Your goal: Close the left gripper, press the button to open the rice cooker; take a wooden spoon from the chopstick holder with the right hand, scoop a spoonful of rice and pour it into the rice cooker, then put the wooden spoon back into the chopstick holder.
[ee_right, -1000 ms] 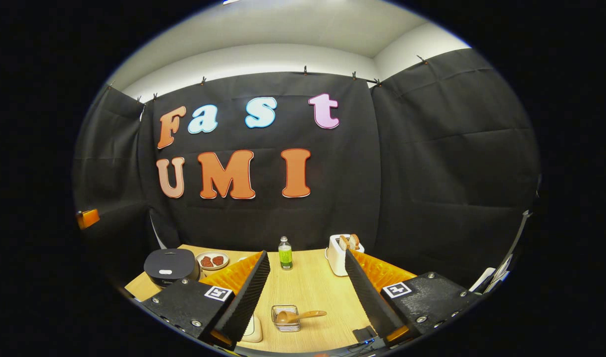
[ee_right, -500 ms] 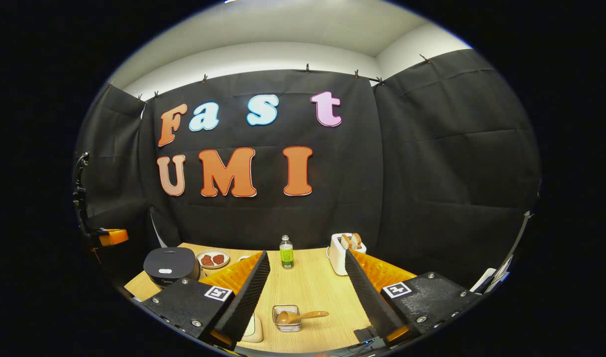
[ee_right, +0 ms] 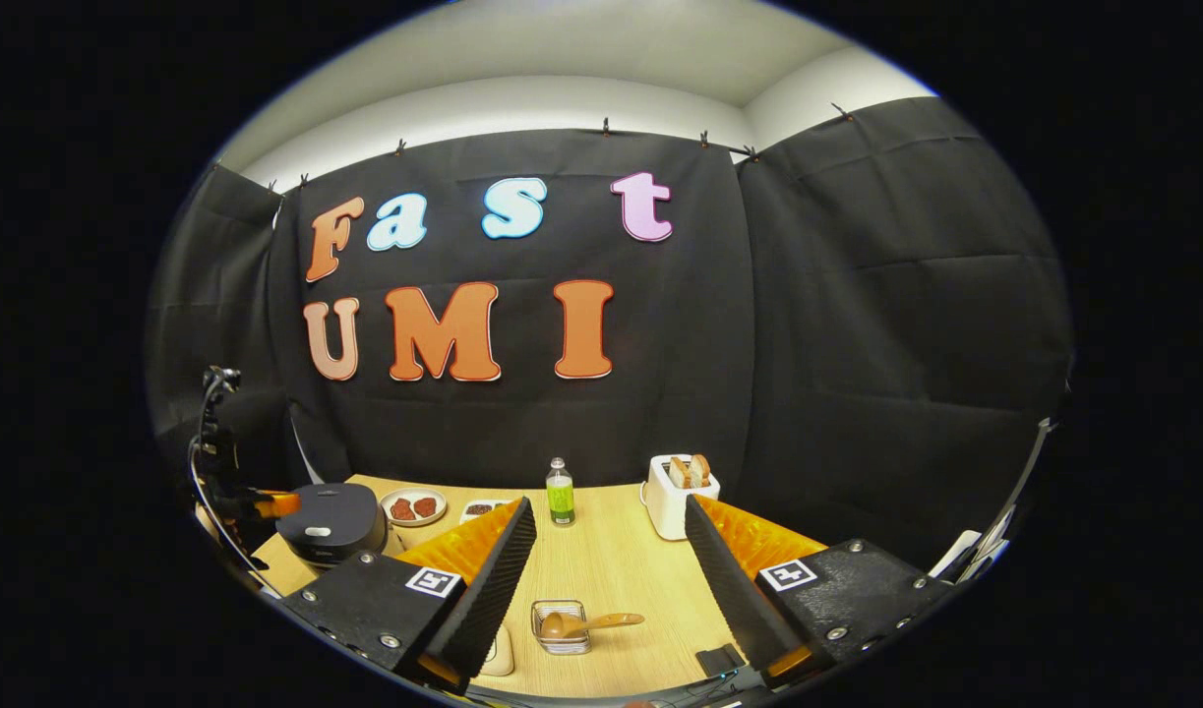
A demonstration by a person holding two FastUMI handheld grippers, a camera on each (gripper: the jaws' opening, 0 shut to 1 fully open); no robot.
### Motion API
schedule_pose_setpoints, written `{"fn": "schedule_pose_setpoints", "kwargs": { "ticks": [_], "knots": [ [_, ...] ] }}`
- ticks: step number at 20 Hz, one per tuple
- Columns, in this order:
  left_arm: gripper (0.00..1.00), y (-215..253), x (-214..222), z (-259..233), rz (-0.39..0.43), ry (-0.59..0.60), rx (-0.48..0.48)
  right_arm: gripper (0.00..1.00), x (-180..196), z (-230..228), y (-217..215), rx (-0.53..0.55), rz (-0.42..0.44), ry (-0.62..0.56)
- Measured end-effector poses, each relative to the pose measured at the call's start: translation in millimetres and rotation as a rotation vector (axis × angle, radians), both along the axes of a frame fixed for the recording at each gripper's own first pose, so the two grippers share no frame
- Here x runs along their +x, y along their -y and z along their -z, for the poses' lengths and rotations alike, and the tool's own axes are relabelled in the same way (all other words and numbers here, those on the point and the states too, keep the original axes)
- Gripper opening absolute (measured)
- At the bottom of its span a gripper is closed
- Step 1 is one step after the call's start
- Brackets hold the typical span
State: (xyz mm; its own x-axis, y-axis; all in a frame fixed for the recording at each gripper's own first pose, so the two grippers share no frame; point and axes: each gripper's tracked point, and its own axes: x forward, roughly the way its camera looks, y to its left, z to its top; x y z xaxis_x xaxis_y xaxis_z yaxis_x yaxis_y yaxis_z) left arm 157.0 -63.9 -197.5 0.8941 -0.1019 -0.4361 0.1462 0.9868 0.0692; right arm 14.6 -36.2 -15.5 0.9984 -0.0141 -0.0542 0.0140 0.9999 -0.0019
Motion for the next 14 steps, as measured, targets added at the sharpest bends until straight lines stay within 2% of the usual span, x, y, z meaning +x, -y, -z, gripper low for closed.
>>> {"fn": "schedule_pose_setpoints", "kwargs": {
  "ticks": [1,6,9,10,12,13,14],
  "knots": [
    [0.04,-0.1,2.4,8.8,0.0,-0.018,0.008,0.95,0.9,2.0,2.1,-0.002,0.004,-0.004],
    [0.04,-0.9,5.1,41.8,-0.006,-0.088,0.033,0.95,3.2,8.0,7.0,0.0,0.016,-0.023],
    [0.04,-3.6,3.9,46.0,-0.03,-0.093,0.014,0.95,3.4,7.4,8.5,0.019,0.018,-0.02],
    [0.0,-4.3,3.1,47.7,-0.031,-0.099,0.013,0.95,3.3,7.6,10.0,0.017,0.022,-0.019],
    [0.04,-3.6,-0.8,53.0,-0.027,-0.128,0.016,0.95,2.7,8.8,10.5,0.016,0.025,-0.022],
    [0.0,-4.2,-1.1,54.9,-0.022,-0.141,0.024,0.95,2.6,9.5,10.3,0.019,0.022,-0.025],
    [0.05,-4.7,-1.7,59.5,-0.019,-0.176,0.028,0.95,2.9,11.3,9.9,0.02,0.019,-0.032]
  ]
}}
